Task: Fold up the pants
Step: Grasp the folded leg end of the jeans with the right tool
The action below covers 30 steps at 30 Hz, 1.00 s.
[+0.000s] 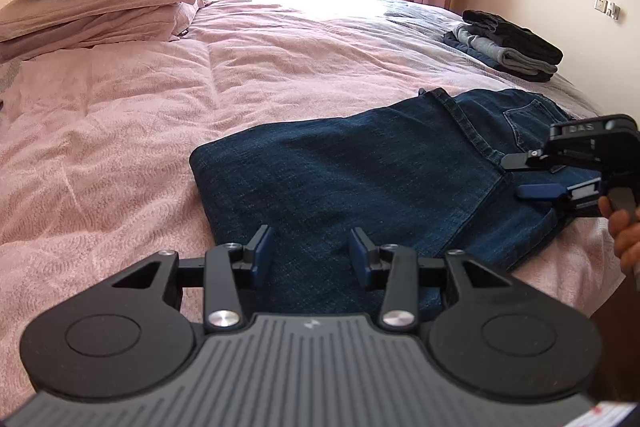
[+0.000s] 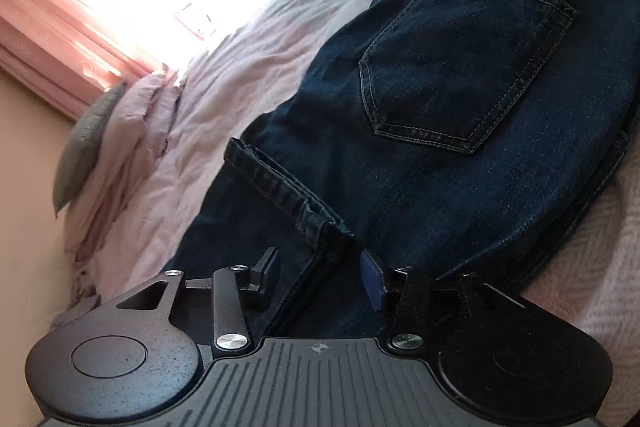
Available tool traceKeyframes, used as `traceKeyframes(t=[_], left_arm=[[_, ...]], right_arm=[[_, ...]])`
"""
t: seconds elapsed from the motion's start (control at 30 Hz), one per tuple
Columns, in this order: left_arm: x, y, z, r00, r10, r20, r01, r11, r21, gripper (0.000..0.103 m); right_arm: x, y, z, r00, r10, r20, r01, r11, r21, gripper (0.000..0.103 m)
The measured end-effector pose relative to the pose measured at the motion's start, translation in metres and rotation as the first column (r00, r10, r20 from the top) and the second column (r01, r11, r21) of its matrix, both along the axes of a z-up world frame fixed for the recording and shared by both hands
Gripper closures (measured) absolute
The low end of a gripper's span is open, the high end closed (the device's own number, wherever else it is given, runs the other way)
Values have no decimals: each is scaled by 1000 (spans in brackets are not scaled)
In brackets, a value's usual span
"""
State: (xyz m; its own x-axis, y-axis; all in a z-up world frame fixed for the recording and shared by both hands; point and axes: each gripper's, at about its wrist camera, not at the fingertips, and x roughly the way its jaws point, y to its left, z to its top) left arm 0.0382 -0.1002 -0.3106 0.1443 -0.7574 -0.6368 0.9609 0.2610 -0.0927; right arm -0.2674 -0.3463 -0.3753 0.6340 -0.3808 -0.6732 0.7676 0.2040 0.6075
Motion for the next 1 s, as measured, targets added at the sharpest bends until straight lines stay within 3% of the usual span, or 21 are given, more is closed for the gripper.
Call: traceKeyframes(t=[0.17, 0.2, 0.23, 0.33, 0.43, 0.57, 0.8, 0.9, 0.93, 1.0], left_arm=[[4, 1, -3, 1000, -6, -11, 6, 1000, -10, 65], [5, 1, -4, 1000, -6, -14, 6, 1000, -12, 65], [5, 1, -4, 1000, -4, -15, 4, 1000, -14, 65], [7, 2, -4, 1000, -5, -17, 5, 1000, -15, 65], [9, 1, -3, 1000, -13, -8, 13, 1000, -16, 66], [10, -1, -3, 1000, -22, 20, 22, 1000, -16, 74], [10, -5, -2, 997, -58, 51, 58, 998, 1, 74], [17, -7, 2, 997, -54, 58, 54, 999, 6, 74], [21, -8, 4, 997, -49, 59, 49, 999, 7, 75], [28, -14, 8, 997, -39, 68, 39, 999, 2, 75]], right_arm=[[11, 5, -4, 1000, 0, -13, 0, 999, -49, 61], [10, 7, -5, 1000, 1, 8, -1, 998, -62, 69], [8, 9, -7, 1000, -11, 23, 13, 997, -72, 93], [-5, 20, -3, 996, -23, 90, 35, 991, -128, 98], [-9, 41, 9, 999, -37, 21, 41, 978, -203, 99], [-9, 60, 10, 995, -76, -70, 58, 973, -225, 99], [13, 45, -7, 985, -61, -164, 20, 970, -240, 98], [18, 51, 4, 960, -54, -274, -28, 958, -286, 88], [19, 54, 10, 947, -75, -314, -33, 945, -326, 77], [23, 59, 22, 920, -134, -368, -49, 893, -447, 70]])
